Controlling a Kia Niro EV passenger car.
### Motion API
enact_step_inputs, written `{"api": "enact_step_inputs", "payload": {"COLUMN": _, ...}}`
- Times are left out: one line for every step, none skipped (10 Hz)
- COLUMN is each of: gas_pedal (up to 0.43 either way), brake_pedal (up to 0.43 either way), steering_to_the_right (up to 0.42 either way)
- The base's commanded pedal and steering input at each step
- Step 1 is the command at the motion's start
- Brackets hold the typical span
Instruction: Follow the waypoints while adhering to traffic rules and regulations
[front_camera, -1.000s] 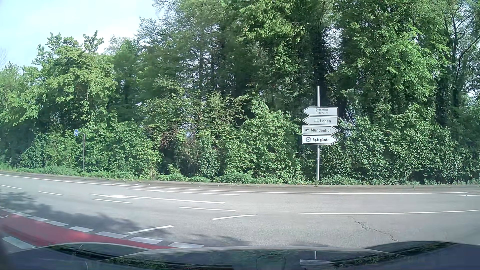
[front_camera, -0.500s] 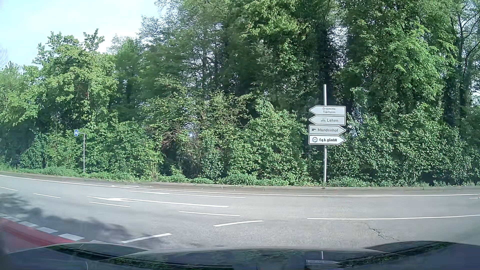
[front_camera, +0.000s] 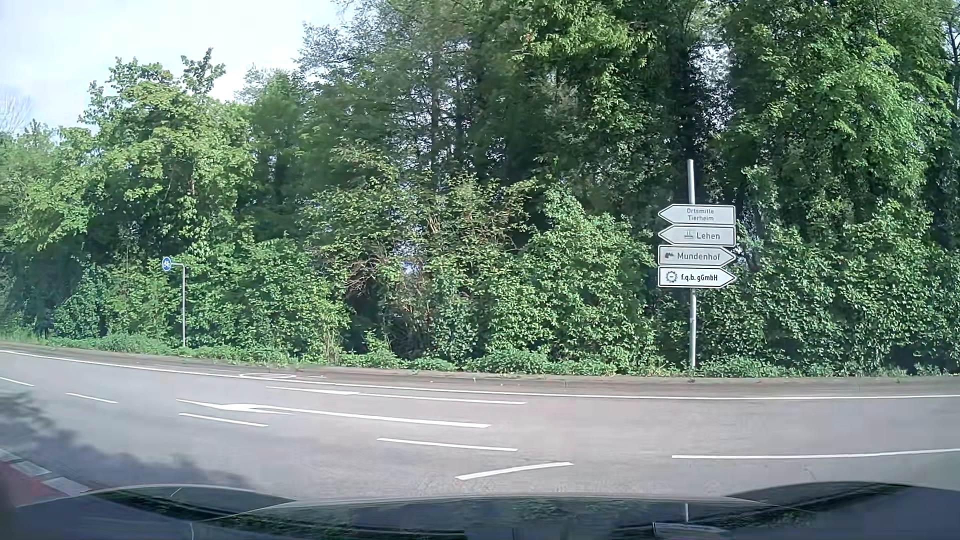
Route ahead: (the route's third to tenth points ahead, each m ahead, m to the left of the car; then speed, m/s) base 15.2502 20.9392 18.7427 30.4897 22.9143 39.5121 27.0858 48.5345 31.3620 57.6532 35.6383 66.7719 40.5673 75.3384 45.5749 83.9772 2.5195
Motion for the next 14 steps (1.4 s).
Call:
{"api": "enact_step_inputs", "payload": {"gas_pedal": 0.248, "brake_pedal": 0.000, "steering_to_the_right": -0.306}}
{"api": "enact_step_inputs", "payload": {"gas_pedal": 0.248, "brake_pedal": 0.000, "steering_to_the_right": -0.321}}
{"api": "enact_step_inputs", "payload": {"gas_pedal": 0.248, "brake_pedal": 0.000, "steering_to_the_right": -0.342}}
{"api": "enact_step_inputs", "payload": {"gas_pedal": 0.248, "brake_pedal": 0.000, "steering_to_the_right": -0.364}}
{"api": "enact_step_inputs", "payload": {"gas_pedal": 0.248, "brake_pedal": 0.000, "steering_to_the_right": -0.380}}
{"api": "enact_step_inputs", "payload": {"gas_pedal": 0.248, "brake_pedal": 0.000, "steering_to_the_right": -0.391}}
{"api": "enact_step_inputs", "payload": {"gas_pedal": 0.240, "brake_pedal": 0.000, "steering_to_the_right": -0.395}}
{"api": "enact_step_inputs", "payload": {"gas_pedal": 0.240, "brake_pedal": 0.000, "steering_to_the_right": -0.398}}
{"api": "enact_step_inputs", "payload": {"gas_pedal": 0.240, "brake_pedal": 0.000, "steering_to_the_right": -0.400}}
{"api": "enact_step_inputs", "payload": {"gas_pedal": 0.228, "brake_pedal": 0.000, "steering_to_the_right": -0.402}}
{"api": "enact_step_inputs", "payload": {"gas_pedal": 0.228, "brake_pedal": 0.000, "steering_to_the_right": -0.405}}
{"api": "enact_step_inputs", "payload": {"gas_pedal": 0.228, "brake_pedal": 0.000, "steering_to_the_right": -0.405}}
{"api": "enact_step_inputs", "payload": {"gas_pedal": 0.220, "brake_pedal": 0.000, "steering_to_the_right": -0.405}}
{"api": "enact_step_inputs", "payload": {"gas_pedal": 0.220, "brake_pedal": 0.000, "steering_to_the_right": -0.405}}
